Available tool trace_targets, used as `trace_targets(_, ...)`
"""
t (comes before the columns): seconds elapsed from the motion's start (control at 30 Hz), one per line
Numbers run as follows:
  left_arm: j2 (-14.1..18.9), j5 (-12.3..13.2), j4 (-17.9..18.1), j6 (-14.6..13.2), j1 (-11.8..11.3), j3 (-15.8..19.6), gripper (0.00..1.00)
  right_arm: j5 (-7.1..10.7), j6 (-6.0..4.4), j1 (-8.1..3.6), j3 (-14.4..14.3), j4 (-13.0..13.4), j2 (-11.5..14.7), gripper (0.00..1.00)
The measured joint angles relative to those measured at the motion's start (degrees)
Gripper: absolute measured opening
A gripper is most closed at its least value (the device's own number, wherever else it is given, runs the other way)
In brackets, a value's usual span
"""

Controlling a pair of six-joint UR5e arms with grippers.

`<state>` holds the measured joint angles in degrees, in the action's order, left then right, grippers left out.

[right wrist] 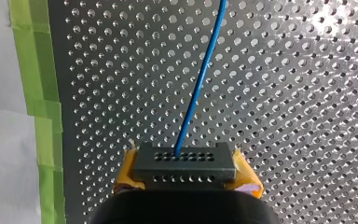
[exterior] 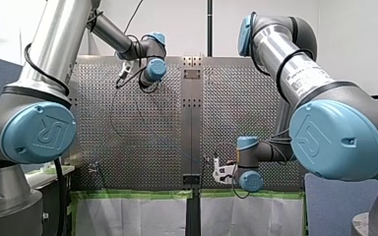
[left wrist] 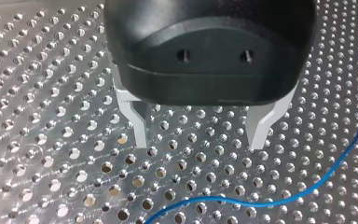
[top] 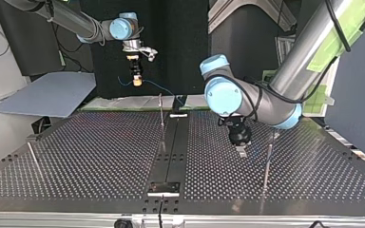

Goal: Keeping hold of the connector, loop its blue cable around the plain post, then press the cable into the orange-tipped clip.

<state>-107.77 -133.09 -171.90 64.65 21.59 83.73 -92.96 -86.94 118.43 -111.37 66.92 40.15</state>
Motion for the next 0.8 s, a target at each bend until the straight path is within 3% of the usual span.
trace_targets(0.2,-0.37,-0.39,-0.10,-0.67,-0.15,-0.81,0.98,-0.01,-0.13,0.00,0.01,0.03,0.00,0.00)
trace_targets(0.53,-5.33,-3.15,-0.10,-1.26,-0.44,-2.42,0.98,0.00,-0.07,0.00,0.01,0.04,0.00,0.00)
trace_targets(0.8,-6.06,-3.79,-0.10,-0.63,-1.23,-2.43,0.98,-0.03,-0.15,-0.01,0.04,0.20,0.00,0.00)
